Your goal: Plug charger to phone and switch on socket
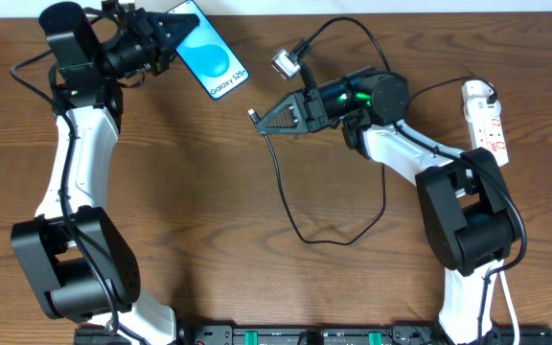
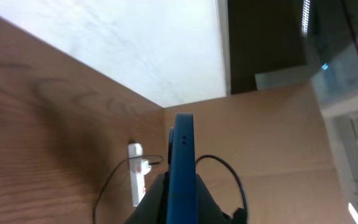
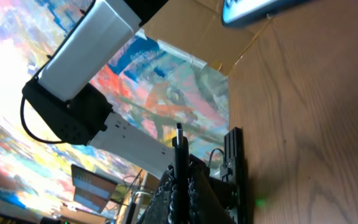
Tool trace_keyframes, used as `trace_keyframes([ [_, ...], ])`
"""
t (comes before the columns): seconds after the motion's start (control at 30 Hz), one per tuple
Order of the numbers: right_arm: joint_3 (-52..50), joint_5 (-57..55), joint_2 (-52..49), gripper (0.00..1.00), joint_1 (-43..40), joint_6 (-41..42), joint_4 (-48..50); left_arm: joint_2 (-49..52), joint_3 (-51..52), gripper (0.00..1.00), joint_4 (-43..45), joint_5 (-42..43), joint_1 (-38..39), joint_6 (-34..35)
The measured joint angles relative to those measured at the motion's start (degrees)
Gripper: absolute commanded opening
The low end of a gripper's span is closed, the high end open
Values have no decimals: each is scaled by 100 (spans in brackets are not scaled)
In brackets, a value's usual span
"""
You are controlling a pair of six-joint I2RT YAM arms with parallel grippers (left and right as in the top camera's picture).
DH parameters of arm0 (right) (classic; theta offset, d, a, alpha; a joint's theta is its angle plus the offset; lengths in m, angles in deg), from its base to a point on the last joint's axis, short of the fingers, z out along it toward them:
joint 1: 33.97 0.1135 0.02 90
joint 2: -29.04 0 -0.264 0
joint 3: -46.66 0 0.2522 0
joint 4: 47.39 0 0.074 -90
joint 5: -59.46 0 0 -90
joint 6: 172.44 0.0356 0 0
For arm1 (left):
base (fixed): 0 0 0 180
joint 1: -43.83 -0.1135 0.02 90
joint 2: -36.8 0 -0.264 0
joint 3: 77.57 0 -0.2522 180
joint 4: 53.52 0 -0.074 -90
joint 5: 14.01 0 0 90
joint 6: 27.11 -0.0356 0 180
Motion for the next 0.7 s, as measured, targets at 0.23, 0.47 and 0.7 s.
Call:
trace_keyframes([
  [0.23, 0, -57, 0, 1, 262, 59, 0, 0, 0, 7, 522, 396, 0, 328],
  [0.47, 0, -197, 0, 1, 310, 81, 2, 0, 0, 7, 546, 756, 0, 413],
  [0.7, 0, -435, 0, 1, 310, 83, 2, 0, 0, 7, 568, 1025, 0, 411],
])
